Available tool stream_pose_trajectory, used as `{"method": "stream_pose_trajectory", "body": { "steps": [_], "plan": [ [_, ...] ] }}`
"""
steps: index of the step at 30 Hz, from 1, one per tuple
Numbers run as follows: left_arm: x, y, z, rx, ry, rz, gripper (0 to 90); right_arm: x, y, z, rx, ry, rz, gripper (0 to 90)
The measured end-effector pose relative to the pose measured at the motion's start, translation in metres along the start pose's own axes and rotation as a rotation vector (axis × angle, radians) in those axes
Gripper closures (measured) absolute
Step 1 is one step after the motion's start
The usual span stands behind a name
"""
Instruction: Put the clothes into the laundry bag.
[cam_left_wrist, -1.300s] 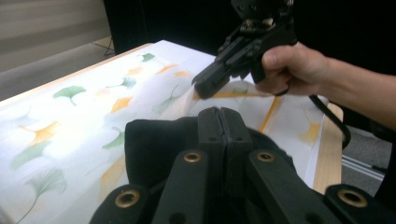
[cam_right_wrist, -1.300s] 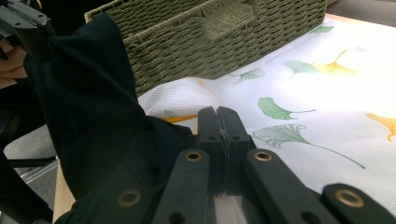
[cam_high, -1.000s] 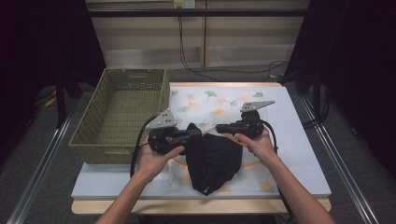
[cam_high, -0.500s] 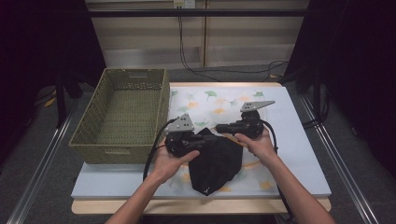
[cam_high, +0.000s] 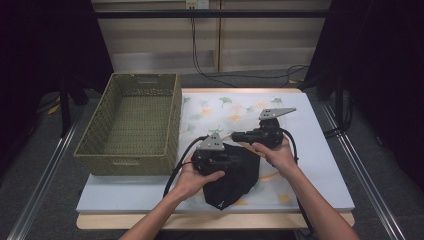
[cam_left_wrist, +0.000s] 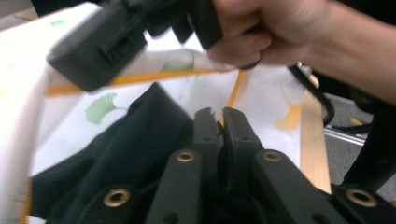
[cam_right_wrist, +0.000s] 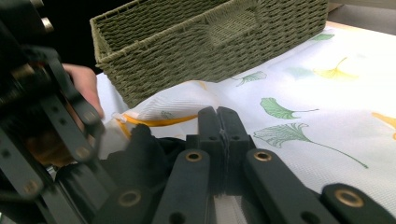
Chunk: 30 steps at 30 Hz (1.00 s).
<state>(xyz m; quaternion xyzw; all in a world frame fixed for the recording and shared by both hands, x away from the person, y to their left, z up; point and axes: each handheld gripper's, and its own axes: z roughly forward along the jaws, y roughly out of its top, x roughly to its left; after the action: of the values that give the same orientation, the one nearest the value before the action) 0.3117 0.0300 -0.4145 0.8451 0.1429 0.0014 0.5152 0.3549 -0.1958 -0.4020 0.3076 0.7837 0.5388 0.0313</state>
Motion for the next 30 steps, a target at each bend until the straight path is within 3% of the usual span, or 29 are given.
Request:
{"method": "stream_pose_trajectory", "body": {
  "steps": [4, 10, 13, 15, 17, 20, 23, 26, 30],
  "plan": [
    [-0.001, -0.006, 0.010, 0.048, 0.010, 0.008, 79.4, 0.000, -0.001, 0.000, 0.003, -0.008, -0.009, 89.9],
    [0.008, -0.016, 0.015, 0.068, 0.005, -0.018, 76.6, 0.002, -0.003, 0.002, 0.014, -0.006, -0.016, 89.8],
    [0.011, -0.022, 0.021, 0.091, 0.012, -0.027, 70.9, 0.001, -0.005, 0.003, 0.020, -0.006, -0.008, 89.9],
    [0.011, -0.025, 0.025, 0.080, -0.001, -0.034, 69.7, 0.002, -0.006, 0.004, 0.028, -0.002, -0.003, 89.9],
    [0.011, -0.026, 0.027, 0.088, 0.010, -0.019, 67.3, 0.002, -0.006, 0.004, 0.033, -0.002, -0.004, 89.9],
    [0.012, -0.028, 0.030, 0.094, 0.028, -0.037, 58.4, 0.002, -0.006, 0.004, 0.037, 0.000, -0.003, 89.9],
    [0.012, -0.024, 0.027, 0.098, 0.013, -0.057, 49.0, 0.002, -0.007, 0.003, 0.038, 0.003, -0.002, 89.8],
    [0.011, -0.019, 0.017, 0.072, 0.023, -0.066, 37.9, 0.001, -0.007, 0.002, 0.036, 0.004, -0.002, 89.9],
    [0.007, -0.015, 0.000, 0.045, 0.023, -0.048, 33.3, 0.001, -0.007, 0.001, 0.035, 0.005, 0.004, 89.8]
  ]
}}
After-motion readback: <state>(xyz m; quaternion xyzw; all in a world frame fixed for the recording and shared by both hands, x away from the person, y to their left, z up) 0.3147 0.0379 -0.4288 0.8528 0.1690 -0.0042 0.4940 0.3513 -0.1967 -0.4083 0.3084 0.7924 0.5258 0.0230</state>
